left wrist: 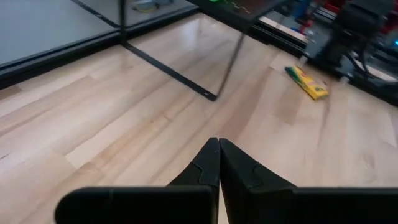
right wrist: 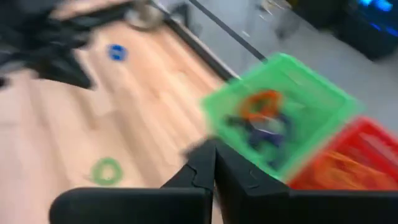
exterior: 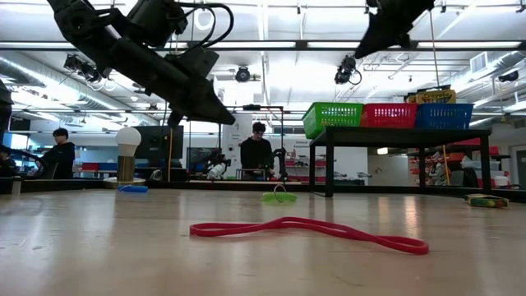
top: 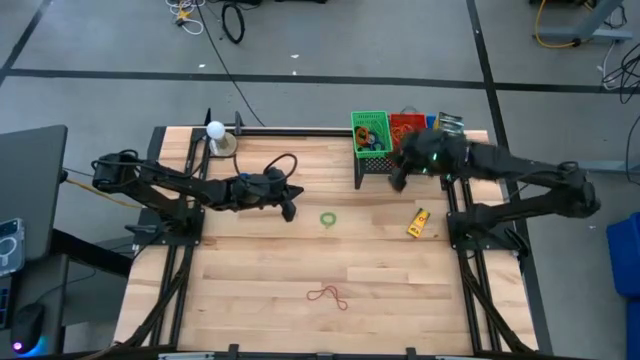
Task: Pick & Place Office Desk Supplies
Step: Put the green spring keychain into the green bin
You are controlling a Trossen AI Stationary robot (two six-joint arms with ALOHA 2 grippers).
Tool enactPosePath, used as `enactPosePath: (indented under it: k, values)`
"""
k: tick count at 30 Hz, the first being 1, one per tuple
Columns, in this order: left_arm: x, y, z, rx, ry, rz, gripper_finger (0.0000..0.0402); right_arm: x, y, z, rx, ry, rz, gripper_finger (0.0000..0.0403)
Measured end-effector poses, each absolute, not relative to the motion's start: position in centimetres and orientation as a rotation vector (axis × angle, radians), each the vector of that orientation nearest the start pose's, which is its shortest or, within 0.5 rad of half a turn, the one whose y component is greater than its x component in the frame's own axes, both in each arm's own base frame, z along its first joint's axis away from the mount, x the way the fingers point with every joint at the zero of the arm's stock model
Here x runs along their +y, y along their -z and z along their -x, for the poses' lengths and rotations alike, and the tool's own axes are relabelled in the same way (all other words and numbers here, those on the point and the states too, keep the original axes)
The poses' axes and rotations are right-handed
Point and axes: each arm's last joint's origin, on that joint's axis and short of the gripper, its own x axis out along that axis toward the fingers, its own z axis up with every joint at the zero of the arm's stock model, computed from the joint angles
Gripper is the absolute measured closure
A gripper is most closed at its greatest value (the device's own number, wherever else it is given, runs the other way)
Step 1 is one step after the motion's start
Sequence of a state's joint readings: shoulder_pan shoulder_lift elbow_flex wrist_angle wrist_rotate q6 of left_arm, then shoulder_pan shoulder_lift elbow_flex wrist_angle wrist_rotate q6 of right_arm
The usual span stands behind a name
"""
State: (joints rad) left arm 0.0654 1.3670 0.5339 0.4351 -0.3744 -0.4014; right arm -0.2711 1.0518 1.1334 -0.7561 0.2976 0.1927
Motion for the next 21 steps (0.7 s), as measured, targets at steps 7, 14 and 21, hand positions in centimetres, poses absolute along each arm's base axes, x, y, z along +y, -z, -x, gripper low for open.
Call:
enactPosePath:
  k: [7, 14, 21]
  values:
    - [2.5, -18.4, -26.3, 0.355, -0.435, 0.372, 0.0381, -0.8, -30.5, -21.9, 0.528, 0.385, -0.192, 0.0395]
    - [1.3, -17.4, -28.7, 0.492, -0.379, 0.419, 0.0339, 2.2, -27.6, -21.4, 0.536, 0.419, -0.253, 0.0393]
    - [0.6, -15.0, -32.6, 0.579, -0.381, 0.449, 0.0296, 2.7, -26.0, -21.1, 0.562, 0.428, -0.300, 0.0392]
